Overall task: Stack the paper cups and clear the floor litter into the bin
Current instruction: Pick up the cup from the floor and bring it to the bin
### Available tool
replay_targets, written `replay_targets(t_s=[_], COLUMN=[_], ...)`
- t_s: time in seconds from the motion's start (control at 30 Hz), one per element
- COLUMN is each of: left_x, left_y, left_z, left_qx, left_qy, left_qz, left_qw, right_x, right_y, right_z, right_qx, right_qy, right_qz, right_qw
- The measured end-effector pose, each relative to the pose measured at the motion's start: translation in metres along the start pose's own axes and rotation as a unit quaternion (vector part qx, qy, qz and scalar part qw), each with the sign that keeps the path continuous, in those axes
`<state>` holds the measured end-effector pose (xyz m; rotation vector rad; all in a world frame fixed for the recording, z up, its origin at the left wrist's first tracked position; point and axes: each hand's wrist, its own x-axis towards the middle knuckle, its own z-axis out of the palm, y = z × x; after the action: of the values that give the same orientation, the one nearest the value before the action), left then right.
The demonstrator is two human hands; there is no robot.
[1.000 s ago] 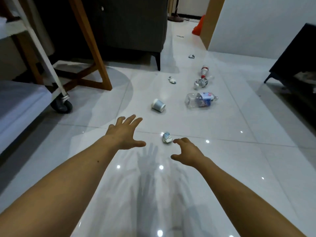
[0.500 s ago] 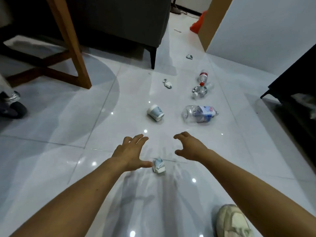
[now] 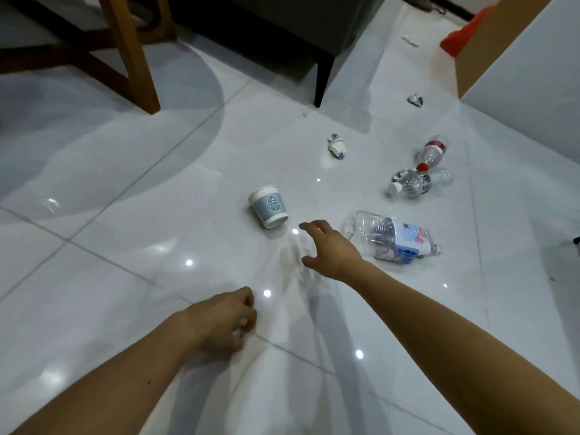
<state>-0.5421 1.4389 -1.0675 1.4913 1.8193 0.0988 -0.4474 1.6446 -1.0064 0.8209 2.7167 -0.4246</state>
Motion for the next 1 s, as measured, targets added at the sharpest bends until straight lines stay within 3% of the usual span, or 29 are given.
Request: replay_targets(t_s=[0.2, 0.33, 0.53, 0.8, 1.0], left_x=[0.004, -0.006, -0.018, -0.051, -0.105], left_y=[-0.009, -0.023, -0.032, -0.048, -0.069], left_z=[-0.021, -0.025, -0.029, -0.040, -0.070], left_qx=[-0.089, -0.109, -0.084, -0.052, -0.035], left_qy=[0.128, 0.191, 0.194, 0.181, 0.231], left_qz=[-0.082, -0.136, -0.156, -0.157, -0.165], left_qw=[0.984, 0.966, 0.965, 0.969, 0.958], right_x=[0.047, 0.060, 0.074, 0.067, 0.043], right_y=[-0.020, -0.028, -0.052, -0.079, -0.115], right_z=[-0.006, 0.005, 0.019, 0.033, 0.027], right_qx=[0.085, 0.143, 0.248, 0.225, 0.244], right_qy=[0.088, 0.066, 0.040, 0.018, -0.003], right_qz=[-0.039, -0.004, 0.069, 0.084, 0.051], right_qw=[0.992, 0.988, 0.966, 0.971, 0.969])
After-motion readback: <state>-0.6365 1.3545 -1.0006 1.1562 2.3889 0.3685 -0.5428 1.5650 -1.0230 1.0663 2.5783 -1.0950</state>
